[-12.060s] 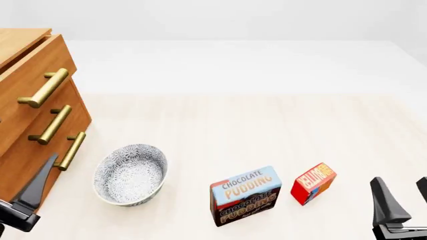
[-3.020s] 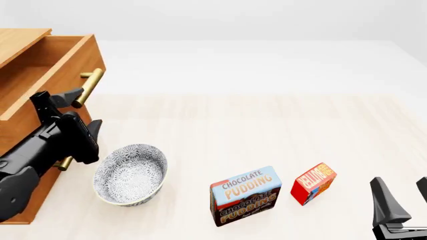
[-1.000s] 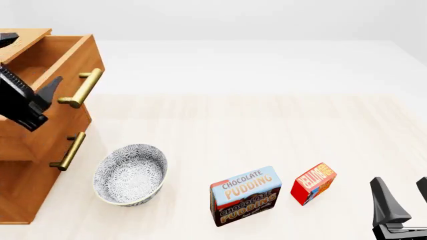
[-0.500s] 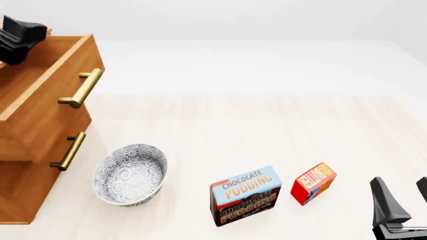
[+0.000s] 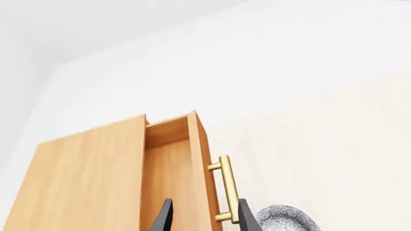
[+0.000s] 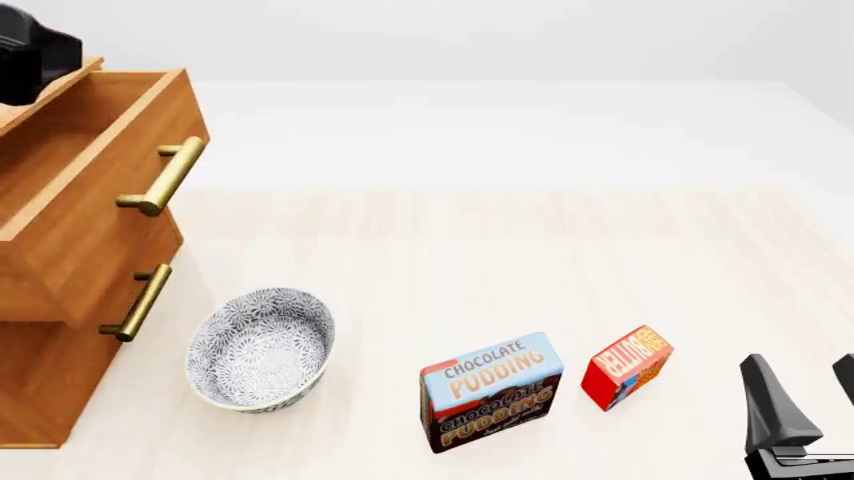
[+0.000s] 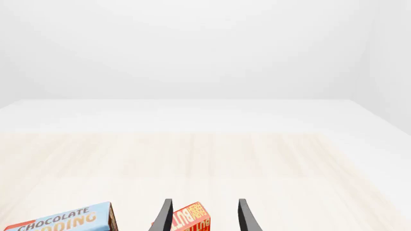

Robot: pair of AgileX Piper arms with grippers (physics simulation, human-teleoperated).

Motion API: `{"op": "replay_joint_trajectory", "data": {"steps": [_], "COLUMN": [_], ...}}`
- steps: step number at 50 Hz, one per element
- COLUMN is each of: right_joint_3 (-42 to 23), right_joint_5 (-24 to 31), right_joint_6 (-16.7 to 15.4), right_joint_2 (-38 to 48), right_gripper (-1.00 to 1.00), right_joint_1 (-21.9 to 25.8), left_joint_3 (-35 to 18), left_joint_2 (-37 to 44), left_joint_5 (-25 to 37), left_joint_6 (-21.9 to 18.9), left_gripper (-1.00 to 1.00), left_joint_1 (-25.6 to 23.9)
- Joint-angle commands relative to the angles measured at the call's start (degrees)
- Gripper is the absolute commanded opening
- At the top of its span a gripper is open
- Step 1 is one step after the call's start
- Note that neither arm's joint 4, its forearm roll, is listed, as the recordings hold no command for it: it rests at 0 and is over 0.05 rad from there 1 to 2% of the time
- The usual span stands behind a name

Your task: Put the butter at the back in the top drawer of the cabinet and close it.

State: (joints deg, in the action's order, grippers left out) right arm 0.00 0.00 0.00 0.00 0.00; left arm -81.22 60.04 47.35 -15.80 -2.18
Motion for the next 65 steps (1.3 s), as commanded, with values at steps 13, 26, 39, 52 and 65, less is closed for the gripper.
{"op": "replay_joint_trajectory", "data": {"steps": [13, 26, 39, 52, 65], "right_joint_3": [0.00, 0.00, 0.00, 0.00, 0.00], "right_joint_5": [0.00, 0.00, 0.00, 0.00, 0.00], "right_joint_6": [0.00, 0.00, 0.00, 0.00, 0.00], "right_joint_2": [0.00, 0.00, 0.00, 0.00, 0.00], "right_gripper": [1.00, 1.00, 1.00, 1.00, 1.00], "right_joint_1": [0.00, 0.00, 0.00, 0.00, 0.00], "left_joint_3": [-0.82, -0.51, 0.00, 2.31, 2.97], "left_joint_2": [1.91, 2.86, 4.60, 5.26, 6.20], "left_joint_5": [1.78, 1.31, 0.70, -0.58, -0.66], "left_joint_6": [3.49, 4.74, 5.64, 4.89, 6.16], "left_gripper": [1.00, 1.00, 1.00, 1.00, 1.00], "left_joint_1": [1.44, 1.16, 1.93, 3.30, 2.91]}}
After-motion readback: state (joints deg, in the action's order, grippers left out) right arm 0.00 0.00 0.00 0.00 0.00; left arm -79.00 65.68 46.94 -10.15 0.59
